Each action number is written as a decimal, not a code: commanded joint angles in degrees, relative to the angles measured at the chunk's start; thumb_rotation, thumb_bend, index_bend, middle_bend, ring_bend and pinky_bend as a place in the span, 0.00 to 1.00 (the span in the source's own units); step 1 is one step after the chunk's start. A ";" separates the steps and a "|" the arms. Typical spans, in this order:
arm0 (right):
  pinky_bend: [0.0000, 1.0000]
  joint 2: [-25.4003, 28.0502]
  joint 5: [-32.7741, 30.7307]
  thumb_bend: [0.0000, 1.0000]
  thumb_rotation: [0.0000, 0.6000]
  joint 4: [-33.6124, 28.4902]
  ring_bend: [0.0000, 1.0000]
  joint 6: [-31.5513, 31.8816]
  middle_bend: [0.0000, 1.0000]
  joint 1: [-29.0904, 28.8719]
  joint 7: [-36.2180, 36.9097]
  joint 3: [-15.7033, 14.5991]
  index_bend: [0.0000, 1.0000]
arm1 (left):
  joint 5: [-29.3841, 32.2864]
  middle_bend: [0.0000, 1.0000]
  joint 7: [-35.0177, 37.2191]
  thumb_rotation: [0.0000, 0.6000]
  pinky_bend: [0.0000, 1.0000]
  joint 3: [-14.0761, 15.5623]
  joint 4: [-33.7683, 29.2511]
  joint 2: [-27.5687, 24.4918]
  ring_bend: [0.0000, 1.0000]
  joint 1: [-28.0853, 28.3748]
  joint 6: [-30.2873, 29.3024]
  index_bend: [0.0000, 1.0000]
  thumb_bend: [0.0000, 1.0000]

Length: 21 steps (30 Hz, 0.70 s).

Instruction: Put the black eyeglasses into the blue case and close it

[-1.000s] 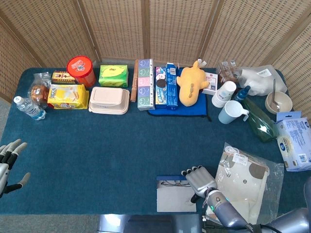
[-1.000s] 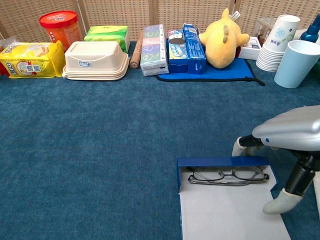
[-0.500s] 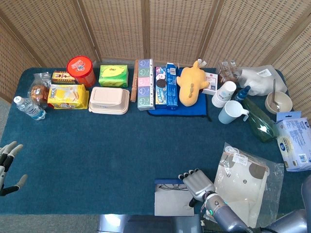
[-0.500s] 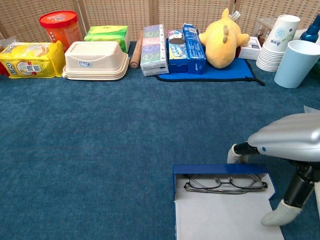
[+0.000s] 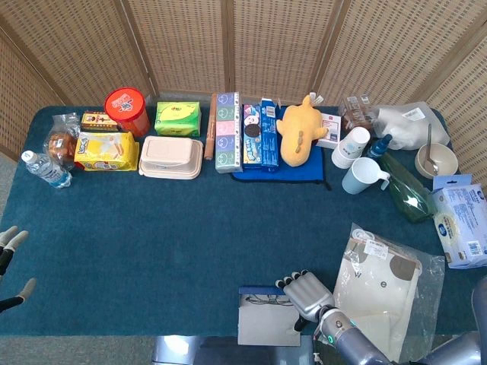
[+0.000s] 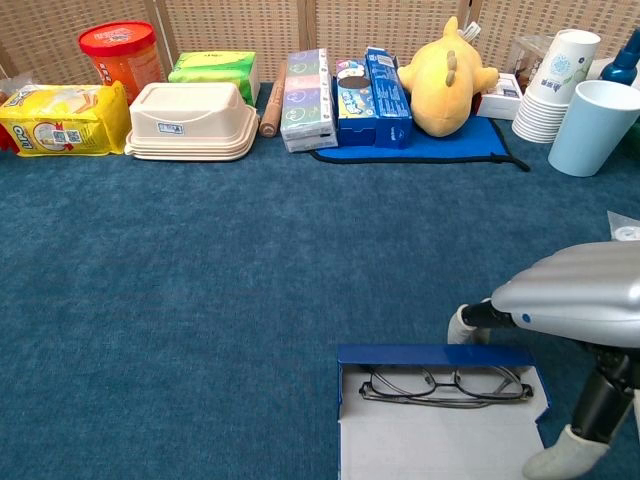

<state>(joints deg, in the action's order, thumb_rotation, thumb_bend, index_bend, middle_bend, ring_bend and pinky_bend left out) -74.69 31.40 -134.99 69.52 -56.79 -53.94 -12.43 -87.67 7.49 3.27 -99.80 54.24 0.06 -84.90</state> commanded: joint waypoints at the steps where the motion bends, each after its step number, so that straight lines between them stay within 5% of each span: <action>1: 0.26 0.11 1.26 0.04 0.54 0.00 0.19 0.01 0.22 0.44 0.27 -0.36 0.14 | 0.01 0.00 -0.06 1.00 0.00 0.04 -0.06 0.05 0.00 -0.09 -0.03 0.00 0.32; 5: 0.24 0.41 3.90 0.04 0.54 0.00 0.16 0.29 0.19 1.38 0.73 -1.05 0.09 | -0.23 0.00 -0.27 1.00 0.00 0.12 -0.25 0.20 0.00 -0.26 -0.19 0.00 0.32; 9: 0.23 1.14 12.96 0.04 0.54 0.00 0.14 3.15 0.18 4.93 2.51 -2.62 0.05 | -0.24 0.00 -0.31 1.00 0.00 -0.23 -0.71 -0.06 0.00 -0.29 -0.61 0.00 0.32; 15: 0.22 -0.28 35.63 0.04 0.55 3.47 0.13 12.11 0.16 15.13 3.79 -8.10 0.04 | -1.09 0.00 0.39 1.00 0.00 -0.53 -1.15 -0.40 0.00 -0.08 -1.03 0.00 0.32; 21: 0.20 -2.73 49.95 0.04 0.57 9.66 0.10 16.48 0.14 21.81 3.70 -11.25 0.02 | -1.20 0.00 1.31 1.00 0.00 -0.80 -1.03 -0.68 0.00 0.00 -1.25 0.00 0.32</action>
<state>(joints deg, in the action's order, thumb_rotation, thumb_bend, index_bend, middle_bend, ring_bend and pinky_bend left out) -75.58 72.85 -129.80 81.64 -40.71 -50.71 -20.47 -88.87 8.71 2.52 -100.86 53.61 0.05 -86.11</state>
